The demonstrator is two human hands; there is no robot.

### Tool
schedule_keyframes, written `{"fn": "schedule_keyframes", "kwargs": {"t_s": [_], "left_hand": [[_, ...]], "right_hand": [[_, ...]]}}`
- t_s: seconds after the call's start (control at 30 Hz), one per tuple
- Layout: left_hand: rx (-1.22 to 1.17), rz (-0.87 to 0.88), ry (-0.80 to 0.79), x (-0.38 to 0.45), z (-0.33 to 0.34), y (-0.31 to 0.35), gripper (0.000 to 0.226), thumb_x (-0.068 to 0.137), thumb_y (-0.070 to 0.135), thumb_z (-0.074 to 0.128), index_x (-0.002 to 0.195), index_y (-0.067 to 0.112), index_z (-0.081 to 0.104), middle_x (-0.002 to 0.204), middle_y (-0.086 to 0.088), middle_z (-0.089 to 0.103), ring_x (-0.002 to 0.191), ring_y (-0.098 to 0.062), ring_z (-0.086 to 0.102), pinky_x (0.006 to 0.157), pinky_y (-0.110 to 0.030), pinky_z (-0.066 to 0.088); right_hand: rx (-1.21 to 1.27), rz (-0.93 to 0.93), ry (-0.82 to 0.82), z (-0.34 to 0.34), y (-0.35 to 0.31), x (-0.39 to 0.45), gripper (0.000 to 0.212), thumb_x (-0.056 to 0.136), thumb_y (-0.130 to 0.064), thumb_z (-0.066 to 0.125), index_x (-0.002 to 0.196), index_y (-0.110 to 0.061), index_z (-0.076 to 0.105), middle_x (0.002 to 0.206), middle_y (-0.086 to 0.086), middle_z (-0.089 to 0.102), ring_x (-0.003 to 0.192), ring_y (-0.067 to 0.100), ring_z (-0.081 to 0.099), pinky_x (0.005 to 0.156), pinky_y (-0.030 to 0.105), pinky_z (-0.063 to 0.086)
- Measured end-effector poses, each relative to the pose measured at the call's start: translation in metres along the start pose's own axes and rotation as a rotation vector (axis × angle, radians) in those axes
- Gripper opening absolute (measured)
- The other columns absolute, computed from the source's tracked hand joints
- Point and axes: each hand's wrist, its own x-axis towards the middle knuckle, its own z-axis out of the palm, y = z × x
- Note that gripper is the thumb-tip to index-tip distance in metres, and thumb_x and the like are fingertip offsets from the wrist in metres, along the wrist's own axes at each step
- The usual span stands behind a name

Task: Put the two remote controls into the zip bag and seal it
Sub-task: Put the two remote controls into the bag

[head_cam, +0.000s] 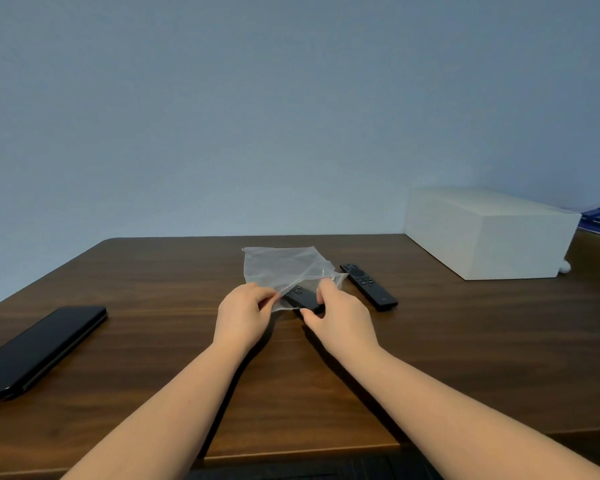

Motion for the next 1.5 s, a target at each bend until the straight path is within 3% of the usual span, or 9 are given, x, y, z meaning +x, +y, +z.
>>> {"fn": "schedule_keyframes", "kwargs": {"t_s": [0.17,0.3,0.5,0.67,0.8,1.03,1.17,1.37,1.5], "left_hand": [[-0.021,-0.010,-0.031,0.001,0.001,-0.002,0.016,0.086,0.023,0.061,0.093,0.017,0.073,0.084,-0.005,0.071,0.083,-0.022,0.061,0.072,-0.032,0.047],[-0.020,-0.008,-0.066,0.003,0.002,-0.002,0.016,0.087,0.025,0.059,0.093,0.017,0.073,0.080,-0.004,0.069,0.079,-0.021,0.058,0.069,-0.028,0.042],[0.036,0.028,-0.128,0.004,0.004,-0.004,0.018,0.089,0.031,0.056,0.092,0.025,0.072,0.083,0.002,0.068,0.085,-0.018,0.055,0.068,-0.032,0.046],[0.046,-0.007,-0.153,0.005,0.003,-0.006,0.018,0.089,0.033,0.053,0.089,0.032,0.071,0.085,0.005,0.068,0.087,-0.015,0.055,0.065,-0.032,0.046],[0.035,-0.064,-0.139,0.007,0.005,-0.009,0.017,0.088,0.033,0.054,0.089,0.033,0.072,0.086,0.007,0.070,0.089,-0.014,0.054,0.065,-0.029,0.043],[0.006,-0.102,-0.122,0.009,0.006,-0.014,0.016,0.087,0.034,0.057,0.092,0.033,0.072,0.091,0.008,0.072,0.091,-0.015,0.056,0.070,-0.034,0.049],[0.006,-0.114,-0.118,0.010,0.008,-0.015,0.016,0.087,0.034,0.057,0.093,0.034,0.072,0.092,0.008,0.072,0.091,-0.016,0.056,0.069,-0.035,0.050],[0.032,-0.130,-0.115,0.011,0.009,-0.015,0.016,0.087,0.033,0.057,0.096,0.030,0.071,0.097,0.007,0.071,0.094,-0.015,0.055,0.072,-0.038,0.052],[0.034,-0.129,-0.101,0.012,0.009,-0.016,0.016,0.087,0.034,0.057,0.095,0.029,0.070,0.096,0.006,0.071,0.093,-0.015,0.055,0.069,-0.035,0.051]], "right_hand": [[-0.074,-0.014,-0.086,0.018,-0.002,0.017,0.040,0.086,-0.047,0.060,0.071,-0.018,0.038,0.077,0.000,0.050,0.072,0.019,0.047,0.062,0.031,0.037],[-0.072,-0.018,-0.123,0.029,0.000,0.024,0.041,0.085,-0.047,0.061,0.069,-0.016,0.042,0.081,0.002,0.050,0.075,0.020,0.046,0.066,0.030,0.037],[-0.042,-0.099,-0.106,0.040,0.003,0.028,0.031,0.087,-0.040,0.061,0.089,-0.010,0.062,0.095,0.007,0.063,0.093,0.025,0.058,0.079,0.036,0.046],[-0.109,-0.245,-0.075,0.048,0.006,0.039,0.026,0.091,-0.044,0.050,0.106,-0.030,0.067,0.096,0.004,0.067,0.097,0.024,0.056,0.078,0.037,0.048],[-0.143,-0.281,-0.169,0.050,0.009,0.050,0.029,0.095,-0.036,0.046,0.116,-0.031,0.065,0.109,0.001,0.071,0.103,0.026,0.060,0.083,0.037,0.048],[-0.082,-0.172,-0.088,0.055,0.008,0.073,0.020,0.089,-0.035,0.057,0.088,-0.016,0.064,0.096,0.001,0.064,0.091,0.023,0.059,0.064,0.032,0.042],[-0.120,-0.191,-0.116,0.063,0.001,0.075,0.022,0.093,-0.030,0.051,0.097,-0.020,0.069,0.101,0.002,0.065,0.094,0.024,0.061,0.070,0.035,0.050],[-0.152,-0.133,-0.177,0.065,-0.001,0.079,0.023,0.089,-0.014,0.048,0.100,-0.019,0.067,0.106,0.007,0.059,0.099,0.030,0.057,0.071,0.035,0.043],[-0.079,-0.182,-0.199,0.062,0.007,0.073,0.027,0.088,-0.012,0.046,0.103,-0.018,0.067,0.106,0.005,0.057,0.101,0.028,0.055,0.074,0.037,0.048]]}}
